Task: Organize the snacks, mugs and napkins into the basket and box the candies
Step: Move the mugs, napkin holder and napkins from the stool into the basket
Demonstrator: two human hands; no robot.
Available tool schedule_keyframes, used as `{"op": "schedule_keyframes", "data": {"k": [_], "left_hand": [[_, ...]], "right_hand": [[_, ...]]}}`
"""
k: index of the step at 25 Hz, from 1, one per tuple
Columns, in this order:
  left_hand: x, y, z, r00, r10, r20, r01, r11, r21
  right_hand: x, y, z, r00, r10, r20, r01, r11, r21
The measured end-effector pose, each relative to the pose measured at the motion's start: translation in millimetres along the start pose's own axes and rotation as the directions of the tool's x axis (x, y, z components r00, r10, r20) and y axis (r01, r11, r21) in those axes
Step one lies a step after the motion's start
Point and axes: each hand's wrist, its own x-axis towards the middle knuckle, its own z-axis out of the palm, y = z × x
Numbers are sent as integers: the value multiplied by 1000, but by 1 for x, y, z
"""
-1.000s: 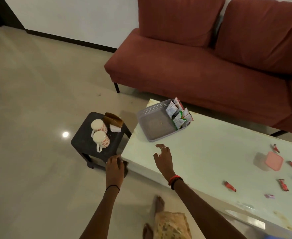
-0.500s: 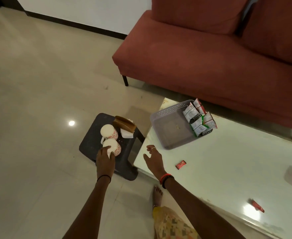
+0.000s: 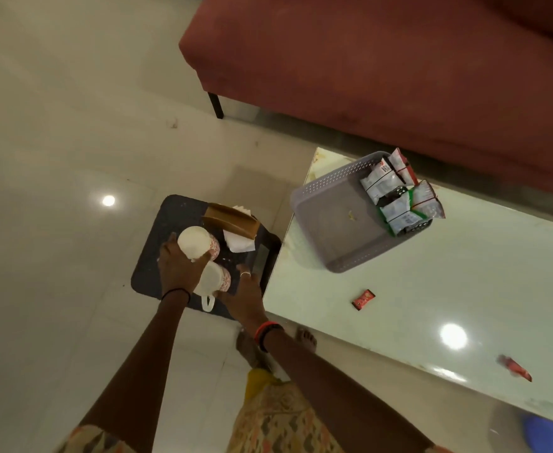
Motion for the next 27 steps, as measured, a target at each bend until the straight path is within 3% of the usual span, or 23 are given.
{"op": "schedule_keyframes", "data": {"k": [5,9,16,21,27], "left_hand": [[30,-13,10,996,5,92,-10,999,52],[51,-24,12,979,92,180,-103,993,54],[69,-30,17,951,167,260,-183,982,37],[66,-26,18,959,163,234,-163,986,-18],[39,-13,-2,957,223,185,-213,974,-73]], "right_hand": [[17,9,42,998,28,-51,-31,998,-50],[29,10,67,991,75,-111,-81,995,-52],[41,7,89,976,37,-215,-65,990,-122],[43,7,91,971,-11,-238,-32,984,-175],[11,18,70,972,0,-234,-27,993,-112]]}}
